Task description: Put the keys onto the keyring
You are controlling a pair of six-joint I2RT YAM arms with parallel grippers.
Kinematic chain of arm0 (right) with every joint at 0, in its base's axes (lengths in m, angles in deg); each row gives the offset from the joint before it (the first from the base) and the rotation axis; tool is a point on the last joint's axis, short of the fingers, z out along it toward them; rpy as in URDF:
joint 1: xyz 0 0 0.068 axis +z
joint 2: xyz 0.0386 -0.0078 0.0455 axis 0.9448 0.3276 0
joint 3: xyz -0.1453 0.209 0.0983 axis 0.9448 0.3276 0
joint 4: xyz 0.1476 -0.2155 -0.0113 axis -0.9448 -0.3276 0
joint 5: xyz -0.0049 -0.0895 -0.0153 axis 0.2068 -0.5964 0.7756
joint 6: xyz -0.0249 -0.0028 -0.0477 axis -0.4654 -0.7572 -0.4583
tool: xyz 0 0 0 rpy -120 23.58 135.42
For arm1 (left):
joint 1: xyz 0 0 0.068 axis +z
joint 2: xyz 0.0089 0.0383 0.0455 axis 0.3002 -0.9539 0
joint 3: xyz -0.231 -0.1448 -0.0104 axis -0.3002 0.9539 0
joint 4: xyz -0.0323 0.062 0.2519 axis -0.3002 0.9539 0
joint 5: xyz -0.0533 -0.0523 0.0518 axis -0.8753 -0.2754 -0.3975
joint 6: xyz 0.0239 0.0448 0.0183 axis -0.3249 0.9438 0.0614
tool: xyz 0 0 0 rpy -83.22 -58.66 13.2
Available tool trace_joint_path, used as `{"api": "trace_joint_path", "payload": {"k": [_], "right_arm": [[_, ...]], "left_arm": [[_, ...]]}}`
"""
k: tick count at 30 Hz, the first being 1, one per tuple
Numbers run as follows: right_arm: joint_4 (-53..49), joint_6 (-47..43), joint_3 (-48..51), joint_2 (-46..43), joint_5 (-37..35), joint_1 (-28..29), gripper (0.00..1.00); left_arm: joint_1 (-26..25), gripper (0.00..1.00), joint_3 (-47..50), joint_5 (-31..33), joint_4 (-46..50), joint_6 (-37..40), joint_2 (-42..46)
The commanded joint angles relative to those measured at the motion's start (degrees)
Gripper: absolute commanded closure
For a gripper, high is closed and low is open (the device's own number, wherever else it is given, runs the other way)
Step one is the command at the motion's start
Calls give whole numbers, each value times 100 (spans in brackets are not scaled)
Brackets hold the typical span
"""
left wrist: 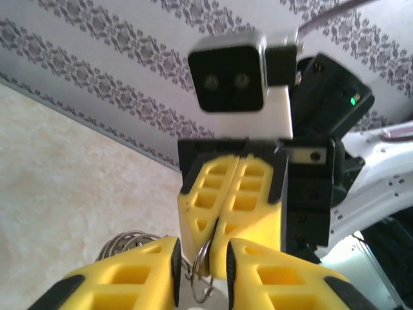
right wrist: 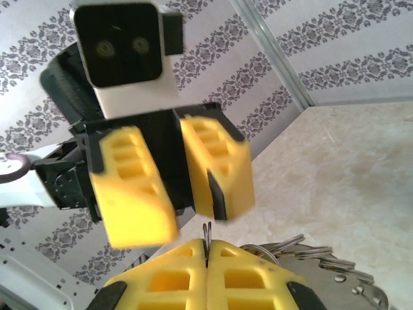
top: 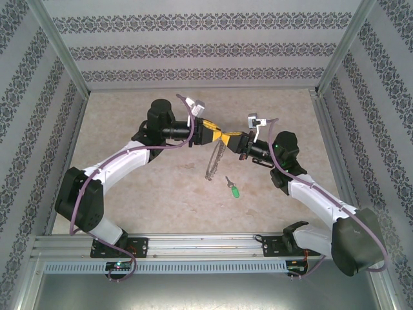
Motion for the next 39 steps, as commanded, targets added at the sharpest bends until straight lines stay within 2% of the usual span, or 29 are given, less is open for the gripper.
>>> {"api": "trace_joint_path", "payload": {"k": [1, 4, 9, 13, 17, 26, 39], "right_arm": [[533, -82, 91, -56, -193, -155, 100], [794, -11, 148, -149, -218, -226, 100], [1175, 98, 130, -137, -385, -224, 100], [1624, 253, 217, -55, -840, -174, 100], [2003, 448, 170, 155, -957, -112, 100], [2352, 532, -40, 528, -1089, 158, 100], [2508, 598, -241, 779, -1099, 313, 100]], "left_arm": [[292, 65, 462, 765, -1588, -965, 393], [428, 63, 698, 981, -2171, -1624, 520], [428, 62, 853, 1145, -2533, -2192, 539], [420, 62, 1006, 1169, -3215, -2686, 374], [343, 62, 1065, 1150, -3738, -3100, 121], [21, 63, 1127, 1217, -4007, -3245, -91], [-190, 65, 1304, 1346, -4262, -3298, -132]]}}
